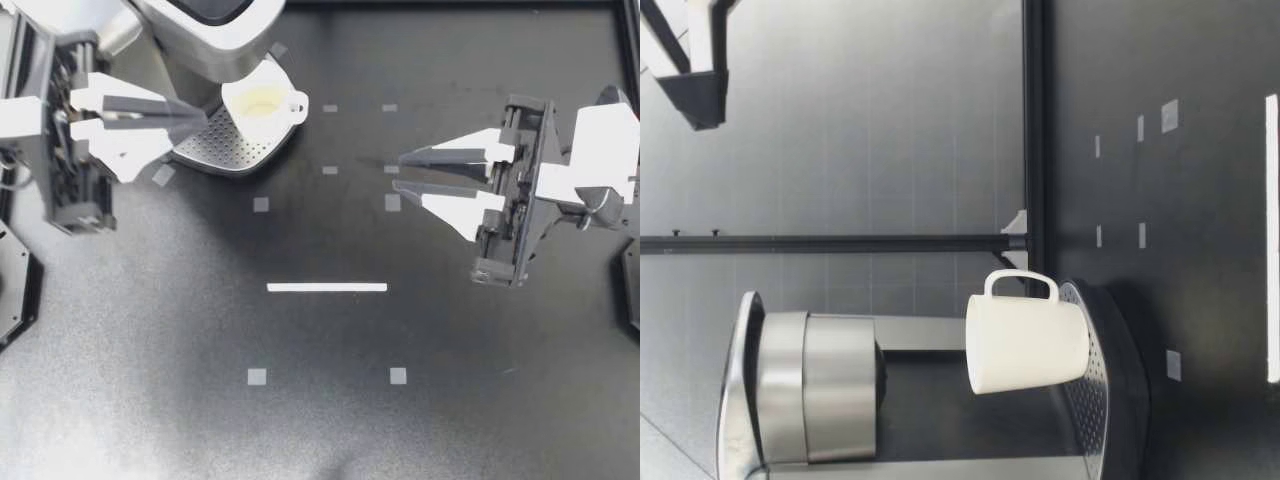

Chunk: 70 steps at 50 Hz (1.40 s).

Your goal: Place the coffee capsule inside the capsule container, then place the cup onto the center of the cup tray.

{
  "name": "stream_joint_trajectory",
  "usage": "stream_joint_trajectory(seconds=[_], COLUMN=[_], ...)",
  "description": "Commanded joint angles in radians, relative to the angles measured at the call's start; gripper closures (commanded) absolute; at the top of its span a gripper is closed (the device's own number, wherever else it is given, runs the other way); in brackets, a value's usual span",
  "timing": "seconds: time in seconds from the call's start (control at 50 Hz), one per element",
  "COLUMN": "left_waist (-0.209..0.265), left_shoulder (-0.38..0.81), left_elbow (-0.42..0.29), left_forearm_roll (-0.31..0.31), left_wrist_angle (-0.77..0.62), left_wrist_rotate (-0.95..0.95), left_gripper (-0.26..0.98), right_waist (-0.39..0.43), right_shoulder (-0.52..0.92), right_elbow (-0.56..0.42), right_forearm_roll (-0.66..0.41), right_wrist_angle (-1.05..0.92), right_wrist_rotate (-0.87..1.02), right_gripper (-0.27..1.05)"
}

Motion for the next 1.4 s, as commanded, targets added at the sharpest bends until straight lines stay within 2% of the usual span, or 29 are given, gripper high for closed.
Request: stream_joint_trajectory(seconds=[0.0, 0.34, 0.76, 0.96, 1.38], left_waist=[-0.008, -0.008, -0.009, -0.009, -0.009], left_shoulder=[0.012, 0.032, 0.130, 0.126, 0.118], left_elbow=[-0.008, 0.025, 0.008, 0.003, 0.006], left_forearm_roll=[0.000, -0.002, 0.000, 0.000, 0.000], left_wrist_angle=[-0.014, -0.100, -0.152, -0.155, -0.184], left_wrist_rotate=[0.002, -0.023, -0.023, -0.015, -0.008], left_gripper=[0.60, 0.60, 0.60, 0.60, 0.60], right_waist=[0.006, 0.006, 0.006, 0.005, 0.006], right_shoulder=[-0.017, -0.032, -0.084, -0.106, -0.055], right_elbow=[-0.018, -0.021, 0.015, 0.035, 0.032], right_forearm_roll=[-0.011, -0.014, -0.014, -0.014, -0.014], right_wrist_angle=[-0.011, -0.020, -0.034, -0.054, -0.067], right_wrist_rotate=[0.005, 0.005, 0.025, 0.023, 0.023], right_gripper=[0.38, 0.38, 0.38, 0.38, 0.38])
